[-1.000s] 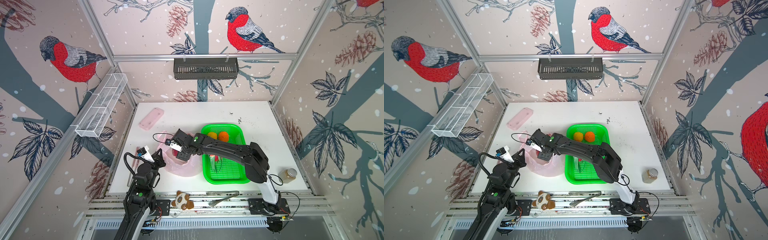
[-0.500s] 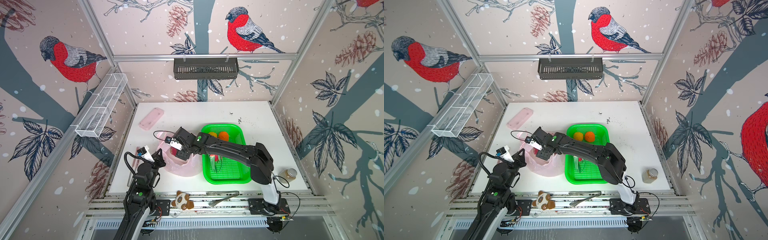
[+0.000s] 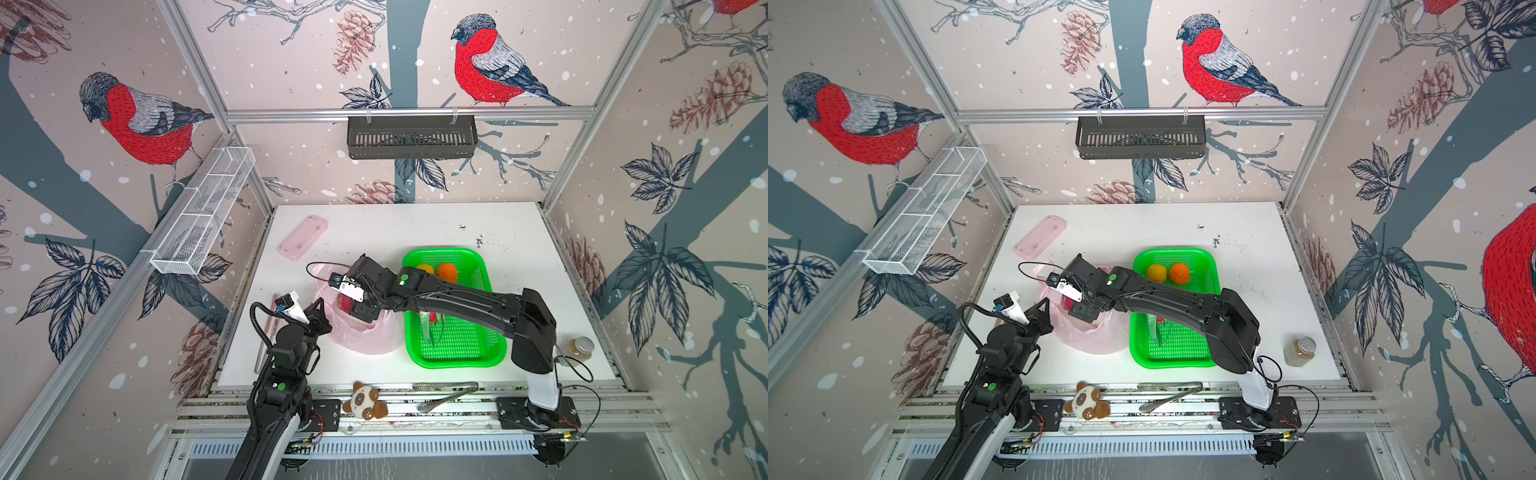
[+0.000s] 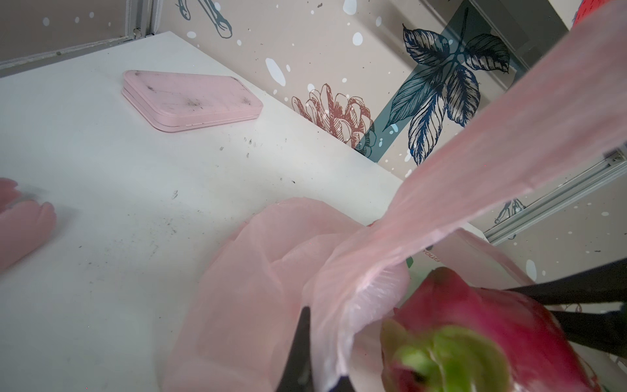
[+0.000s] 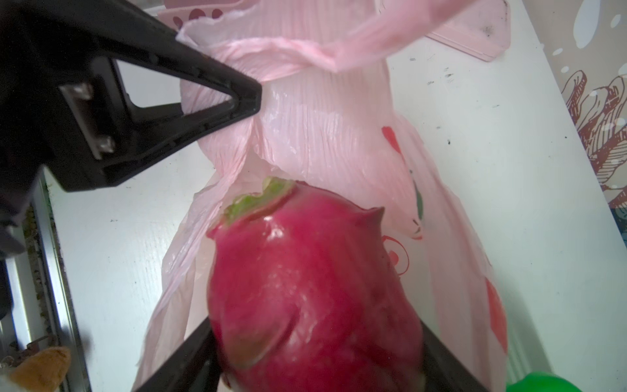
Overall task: Untie the knot of the plastic bag and take out the fruit
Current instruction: 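Lift the red dragon fruit up out of the pink bag with the right gripper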
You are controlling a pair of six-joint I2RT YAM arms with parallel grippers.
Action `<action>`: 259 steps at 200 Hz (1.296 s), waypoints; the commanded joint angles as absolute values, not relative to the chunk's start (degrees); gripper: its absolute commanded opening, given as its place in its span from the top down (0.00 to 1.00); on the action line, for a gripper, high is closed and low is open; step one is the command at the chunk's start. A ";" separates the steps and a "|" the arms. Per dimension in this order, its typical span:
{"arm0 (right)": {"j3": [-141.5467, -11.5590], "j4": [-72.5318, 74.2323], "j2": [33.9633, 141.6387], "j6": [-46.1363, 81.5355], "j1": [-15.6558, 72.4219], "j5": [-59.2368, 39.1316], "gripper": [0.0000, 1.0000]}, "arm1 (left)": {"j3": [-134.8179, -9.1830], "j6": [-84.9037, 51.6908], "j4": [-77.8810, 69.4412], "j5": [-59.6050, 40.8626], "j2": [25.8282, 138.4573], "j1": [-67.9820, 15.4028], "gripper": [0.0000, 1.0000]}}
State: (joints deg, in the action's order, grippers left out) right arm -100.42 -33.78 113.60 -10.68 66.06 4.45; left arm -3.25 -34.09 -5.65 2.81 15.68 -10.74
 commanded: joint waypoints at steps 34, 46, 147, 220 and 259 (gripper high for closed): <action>-98.22 -30.60 110.42 -9.51 66.63 3.74 0.57 | -3.77 -33.57 -11.51 3.17 18.34 -10.72 1.00; -98.04 -30.20 109.93 -9.42 66.62 3.45 0.57 | -3.66 -33.59 -11.82 3.08 18.50 -10.68 1.00; -98.14 -25.27 108.81 -7.34 66.95 1.91 0.59 | -3.22 -33.71 -10.12 3.29 16.62 -10.71 1.00; -99.91 -21.62 107.84 -6.13 67.58 0.67 0.59 | -2.97 -33.93 -9.67 3.21 16.19 -10.72 1.00; -101.72 -21.09 107.93 -6.42 68.09 0.58 0.60 | -2.94 -34.01 -9.58 3.16 16.13 -10.72 1.00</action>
